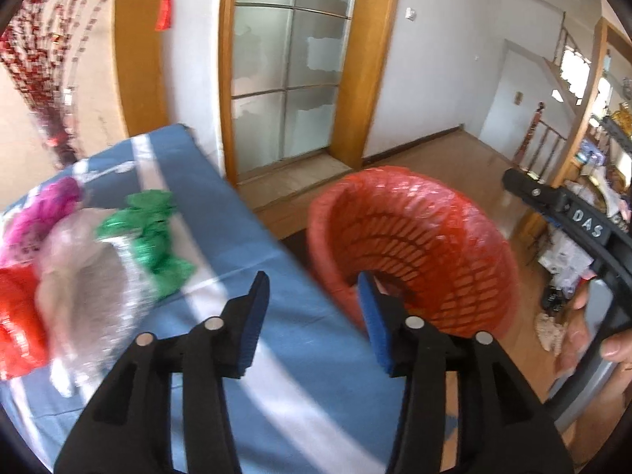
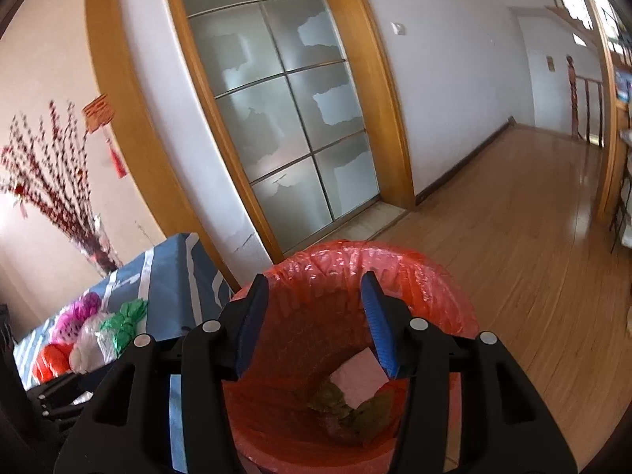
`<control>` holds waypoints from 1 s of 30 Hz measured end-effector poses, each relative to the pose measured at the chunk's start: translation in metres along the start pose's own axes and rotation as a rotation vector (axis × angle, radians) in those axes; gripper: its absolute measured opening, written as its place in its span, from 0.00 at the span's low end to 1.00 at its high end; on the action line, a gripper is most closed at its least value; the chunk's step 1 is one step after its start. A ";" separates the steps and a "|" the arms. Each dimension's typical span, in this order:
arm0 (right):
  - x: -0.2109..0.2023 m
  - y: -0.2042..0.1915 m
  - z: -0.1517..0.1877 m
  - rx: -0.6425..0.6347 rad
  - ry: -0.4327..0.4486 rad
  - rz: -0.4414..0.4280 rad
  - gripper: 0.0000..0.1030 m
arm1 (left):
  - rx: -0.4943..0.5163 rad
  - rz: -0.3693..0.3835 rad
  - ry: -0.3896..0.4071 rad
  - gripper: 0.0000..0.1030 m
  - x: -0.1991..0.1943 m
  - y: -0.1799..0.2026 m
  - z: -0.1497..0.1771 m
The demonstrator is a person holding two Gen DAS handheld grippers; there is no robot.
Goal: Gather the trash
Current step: 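Grasp the green bag with the right gripper while the left grasps a red bag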
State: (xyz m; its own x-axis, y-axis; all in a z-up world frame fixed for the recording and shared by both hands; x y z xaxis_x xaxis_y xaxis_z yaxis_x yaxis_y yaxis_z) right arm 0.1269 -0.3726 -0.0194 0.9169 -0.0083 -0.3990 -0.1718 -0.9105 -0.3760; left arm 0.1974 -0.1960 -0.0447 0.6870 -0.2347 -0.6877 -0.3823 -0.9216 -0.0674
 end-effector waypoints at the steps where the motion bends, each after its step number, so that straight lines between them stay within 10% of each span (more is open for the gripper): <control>1: 0.000 -0.005 0.001 -0.015 -0.003 -0.005 0.48 | -0.002 -0.019 0.004 0.48 -0.004 -0.006 0.003; 23: 0.080 -0.177 0.042 -0.243 -0.236 -0.291 0.46 | -0.274 -0.411 0.101 0.53 -0.075 -0.212 0.041; 30: 0.142 -0.197 0.044 -0.196 -0.322 -0.257 0.34 | -0.344 -0.491 0.104 0.53 -0.084 -0.255 0.051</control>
State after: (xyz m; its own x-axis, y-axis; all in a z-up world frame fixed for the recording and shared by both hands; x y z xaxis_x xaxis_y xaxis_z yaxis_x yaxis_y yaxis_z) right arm 0.2753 -0.1763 -0.0385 0.7566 0.3292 -0.5649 0.1470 -0.9275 -0.3437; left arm 0.2052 0.0745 -0.0066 0.7958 0.2297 -0.5603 0.2037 -0.9729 -0.1096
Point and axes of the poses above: each gripper's, at about its wrist camera, not at the fingertips, and x roughly the way its jaws point, y to its right, z to its underside, the point moved 1 cm from there along x, roughly the way its jaws point, and after that the axes turned 13 degrees about -z, right-handed, at the moved point
